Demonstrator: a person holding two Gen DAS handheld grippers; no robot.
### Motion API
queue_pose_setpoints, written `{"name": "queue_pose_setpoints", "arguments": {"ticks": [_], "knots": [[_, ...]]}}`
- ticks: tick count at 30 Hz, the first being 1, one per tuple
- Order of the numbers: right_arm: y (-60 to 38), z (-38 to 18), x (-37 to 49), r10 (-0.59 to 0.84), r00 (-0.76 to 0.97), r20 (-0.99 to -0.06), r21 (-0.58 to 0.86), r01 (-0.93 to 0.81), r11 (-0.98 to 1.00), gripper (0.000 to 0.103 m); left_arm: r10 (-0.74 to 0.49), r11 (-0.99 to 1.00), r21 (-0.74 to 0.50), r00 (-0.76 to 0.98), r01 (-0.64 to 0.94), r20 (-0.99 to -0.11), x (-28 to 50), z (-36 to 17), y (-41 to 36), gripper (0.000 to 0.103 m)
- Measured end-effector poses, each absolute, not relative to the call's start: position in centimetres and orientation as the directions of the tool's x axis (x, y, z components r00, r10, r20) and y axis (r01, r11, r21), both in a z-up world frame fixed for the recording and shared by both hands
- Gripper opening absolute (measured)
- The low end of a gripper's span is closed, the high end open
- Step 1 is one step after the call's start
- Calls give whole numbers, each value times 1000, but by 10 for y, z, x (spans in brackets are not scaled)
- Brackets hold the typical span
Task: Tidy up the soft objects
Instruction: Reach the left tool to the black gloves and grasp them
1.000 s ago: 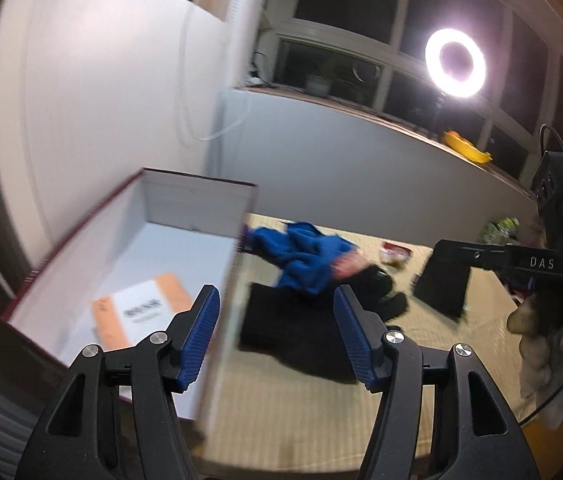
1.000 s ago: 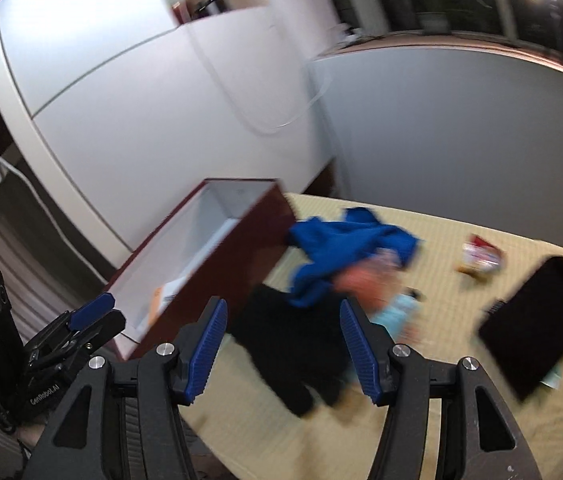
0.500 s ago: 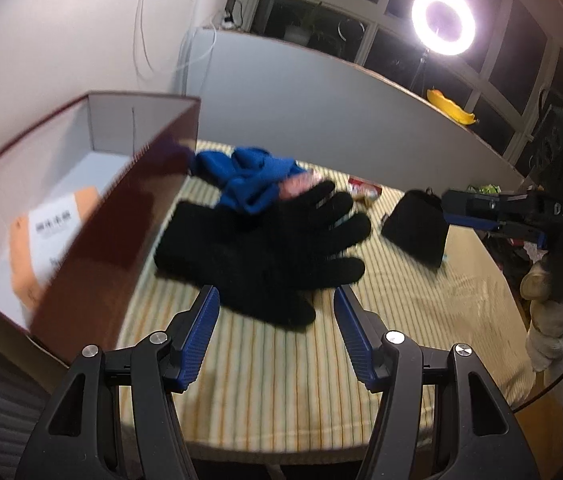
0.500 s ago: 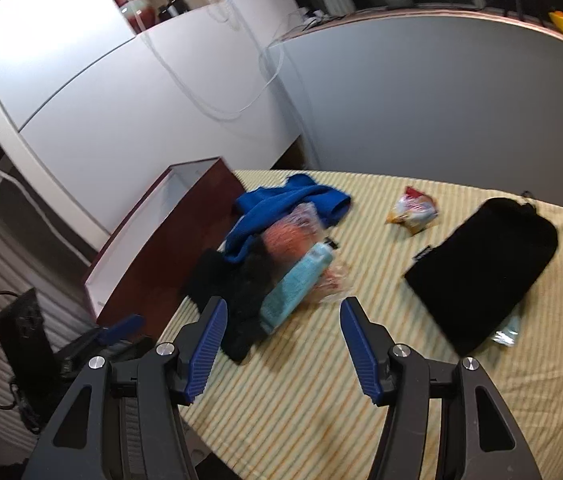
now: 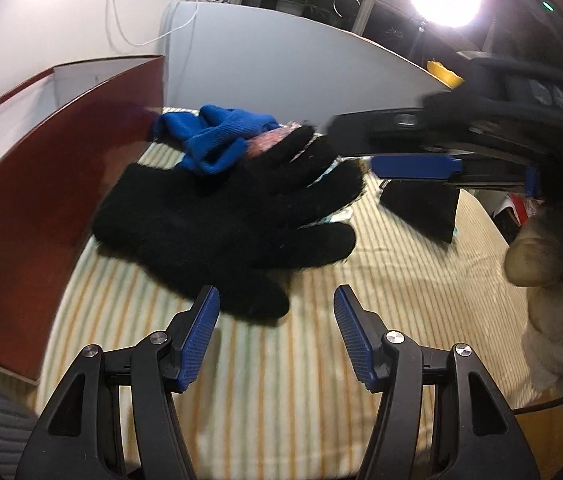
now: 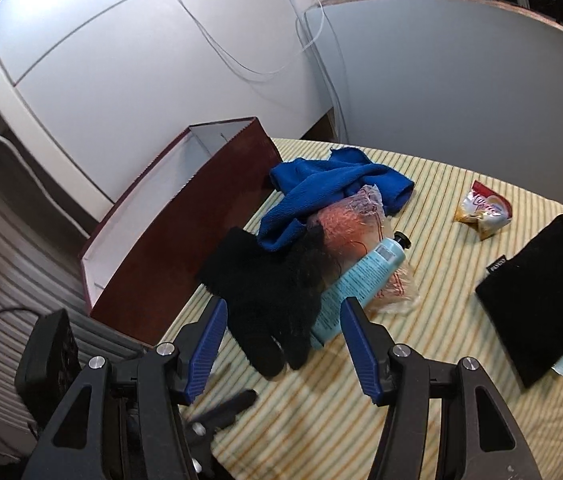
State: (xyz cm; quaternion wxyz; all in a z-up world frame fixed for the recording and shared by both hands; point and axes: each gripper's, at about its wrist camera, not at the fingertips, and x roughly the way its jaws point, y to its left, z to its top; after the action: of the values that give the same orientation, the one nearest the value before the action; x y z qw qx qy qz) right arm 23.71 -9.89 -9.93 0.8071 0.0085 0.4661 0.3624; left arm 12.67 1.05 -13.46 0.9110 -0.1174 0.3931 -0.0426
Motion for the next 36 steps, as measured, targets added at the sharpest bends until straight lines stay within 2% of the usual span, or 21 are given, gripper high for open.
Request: {"name": "queue_pose_setpoints", "arguments": {"ticks": [7, 10, 14, 16, 18, 20, 23, 30, 36], "knots": [[-94, -114, 254, 592, 268, -760, 395, -533, 748, 54, -128, 982, -191, 719, -6, -683, 141, -132, -12, 59], [-93, -118, 256, 584, 254, -771, 395, -528, 752, 47, -106, 985, -173, 730, -17, -675, 147, -132, -13, 58], [-90, -124, 259, 575, 240, -783, 396, -521, 756, 44, -91, 989, -150, 737, -14, -669, 154, -134, -15, 43], [-89, -127, 261, 578, 223, -785, 409, -514, 754, 37, -94, 989, -148, 741, -8, -665, 155, -134, -14, 34], [-88, -131, 263, 578, 211, -788, 418, -506, 754, 33, -94, 989, -147, 746, -5, -659, 156, -133, -12, 32], [-87, -133, 263, 574, 203, -794, 416, -506, 755, 31, -101, 988, -157, 750, -3, -653, 156, -131, -9, 24], [-86, -135, 260, 575, 193, -795, 418, -511, 751, 21, -109, 988, -152, 757, 12, -645, 154, -129, -7, 14], [-92, -135, 254, 598, 185, -780, 451, -497, 742, 8, -123, 984, -178, 765, 11, -632, 148, -128, 6, 7], [-98, -134, 235, 629, 184, -755, 480, -498, 722, 7, -142, 981, -190, 769, 27, -623, 128, -124, 10, 7]]}}
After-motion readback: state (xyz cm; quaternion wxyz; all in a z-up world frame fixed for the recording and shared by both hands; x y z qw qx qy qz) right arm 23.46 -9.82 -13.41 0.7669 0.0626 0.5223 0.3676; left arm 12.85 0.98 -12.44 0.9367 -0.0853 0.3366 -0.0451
